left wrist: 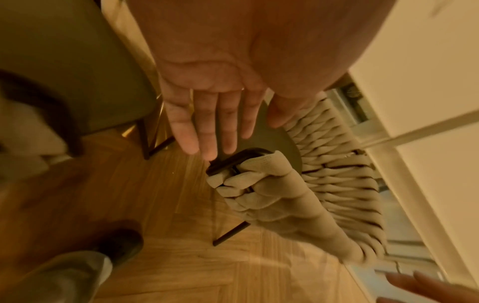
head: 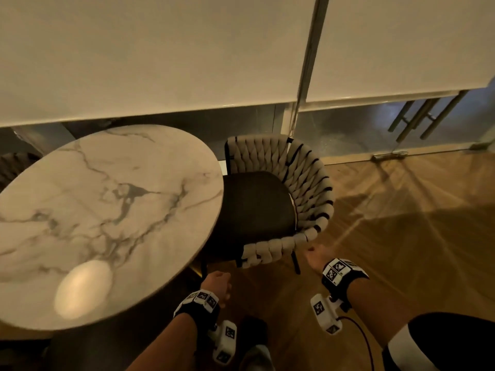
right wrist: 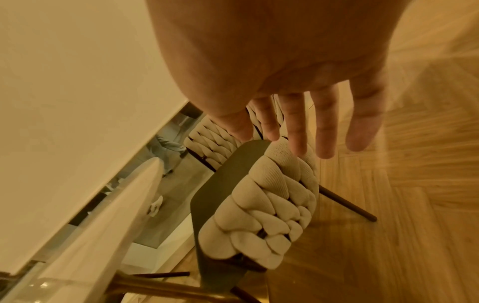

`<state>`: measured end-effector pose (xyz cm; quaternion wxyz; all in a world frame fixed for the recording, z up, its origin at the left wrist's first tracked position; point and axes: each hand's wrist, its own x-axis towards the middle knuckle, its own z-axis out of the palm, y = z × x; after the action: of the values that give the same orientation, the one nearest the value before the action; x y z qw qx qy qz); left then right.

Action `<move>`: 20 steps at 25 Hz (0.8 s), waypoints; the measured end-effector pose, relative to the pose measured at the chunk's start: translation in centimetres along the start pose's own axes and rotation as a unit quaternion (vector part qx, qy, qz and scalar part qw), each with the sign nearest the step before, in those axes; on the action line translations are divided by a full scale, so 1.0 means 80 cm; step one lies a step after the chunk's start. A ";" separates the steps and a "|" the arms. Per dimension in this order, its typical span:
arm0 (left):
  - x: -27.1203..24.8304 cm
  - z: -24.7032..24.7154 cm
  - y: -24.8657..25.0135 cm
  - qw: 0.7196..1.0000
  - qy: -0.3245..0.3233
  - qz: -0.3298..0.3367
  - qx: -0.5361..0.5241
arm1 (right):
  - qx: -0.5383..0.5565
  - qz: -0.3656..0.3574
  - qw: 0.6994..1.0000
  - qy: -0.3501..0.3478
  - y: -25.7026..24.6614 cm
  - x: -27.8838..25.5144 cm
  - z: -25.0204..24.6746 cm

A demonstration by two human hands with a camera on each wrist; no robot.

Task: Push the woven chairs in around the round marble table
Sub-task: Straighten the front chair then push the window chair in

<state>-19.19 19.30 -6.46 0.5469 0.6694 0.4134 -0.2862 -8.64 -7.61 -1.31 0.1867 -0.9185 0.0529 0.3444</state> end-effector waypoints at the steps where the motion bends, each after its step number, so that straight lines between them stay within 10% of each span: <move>1: 0.020 0.001 0.013 0.999 -0.005 -0.019 -0.028 | -0.011 0.006 1.000 0.015 -0.007 0.020 -0.004; 6: 0.119 0.021 0.064 0.989 -0.028 -0.108 -0.094 | -0.110 0.055 0.991 0.060 -0.032 0.129 -0.025; 11: 0.156 0.046 0.108 0.980 -0.051 -0.172 -0.084 | -0.257 0.016 0.963 -0.080 0.010 0.266 -0.004; 20: 0.172 0.078 0.082 0.993 -0.085 -0.077 -0.007 | -0.299 0.026 0.909 -0.290 -0.043 0.237 -0.030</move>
<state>-6.27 16.21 -16.22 0.5609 0.6048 0.4184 -0.3803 7.99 -4.77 -10.94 -0.0986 -0.7892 -0.0850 0.6001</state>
